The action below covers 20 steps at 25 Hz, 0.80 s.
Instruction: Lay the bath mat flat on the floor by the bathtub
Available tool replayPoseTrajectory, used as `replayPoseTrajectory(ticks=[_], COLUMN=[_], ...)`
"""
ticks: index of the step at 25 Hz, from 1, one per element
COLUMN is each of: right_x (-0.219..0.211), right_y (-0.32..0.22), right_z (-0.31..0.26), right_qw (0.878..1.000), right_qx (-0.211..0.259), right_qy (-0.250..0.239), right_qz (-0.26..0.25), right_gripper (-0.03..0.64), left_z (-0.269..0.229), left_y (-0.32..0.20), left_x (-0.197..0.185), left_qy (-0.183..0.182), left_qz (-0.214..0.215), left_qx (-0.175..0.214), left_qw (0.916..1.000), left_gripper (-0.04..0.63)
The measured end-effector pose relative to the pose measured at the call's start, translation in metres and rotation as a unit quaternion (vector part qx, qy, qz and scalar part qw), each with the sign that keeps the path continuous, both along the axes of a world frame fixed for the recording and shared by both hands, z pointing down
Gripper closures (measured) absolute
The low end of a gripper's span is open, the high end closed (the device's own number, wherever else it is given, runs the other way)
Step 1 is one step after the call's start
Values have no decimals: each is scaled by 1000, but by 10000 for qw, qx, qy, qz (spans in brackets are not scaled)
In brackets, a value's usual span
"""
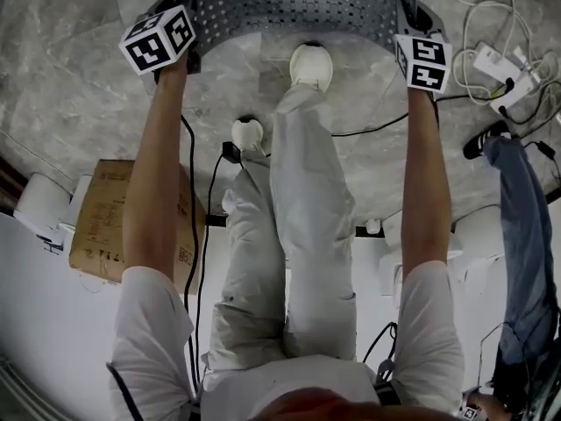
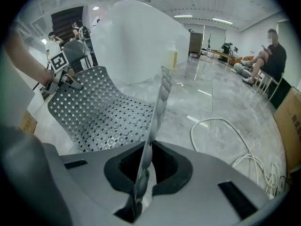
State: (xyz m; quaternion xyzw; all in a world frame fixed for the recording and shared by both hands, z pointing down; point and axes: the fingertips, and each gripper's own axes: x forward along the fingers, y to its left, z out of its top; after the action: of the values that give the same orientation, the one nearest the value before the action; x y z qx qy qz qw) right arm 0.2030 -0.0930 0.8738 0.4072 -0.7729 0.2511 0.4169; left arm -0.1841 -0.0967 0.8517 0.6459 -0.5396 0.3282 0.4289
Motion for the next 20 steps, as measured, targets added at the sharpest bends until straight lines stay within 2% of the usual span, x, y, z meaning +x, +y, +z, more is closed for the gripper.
replayPoseTrajectory(ticks=[4,10,17,20], right_x=[25,50,67,70], right_y=[-3,-5,-11,-13], right_z=[32,72,107,110], right_qw=[9989,9986,9965,9943], right_qx=[-14,181,231,229], right_qy=[-101,-136,-481,-869], right_qz=[454,486,643,581], right_gripper=[595,594,577,563], left_z=[31,75,107,111], left_y=[-1,0,1,-1], left_x=[-28,-64,-84,-86], left_qy=[-147,-166,-315,-391], left_qz=[-205,-497,-316,-101], left_qx=[60,266,247,281], left_qw=[9997,9983,9987,9988], left_gripper=[584,584,583,577])
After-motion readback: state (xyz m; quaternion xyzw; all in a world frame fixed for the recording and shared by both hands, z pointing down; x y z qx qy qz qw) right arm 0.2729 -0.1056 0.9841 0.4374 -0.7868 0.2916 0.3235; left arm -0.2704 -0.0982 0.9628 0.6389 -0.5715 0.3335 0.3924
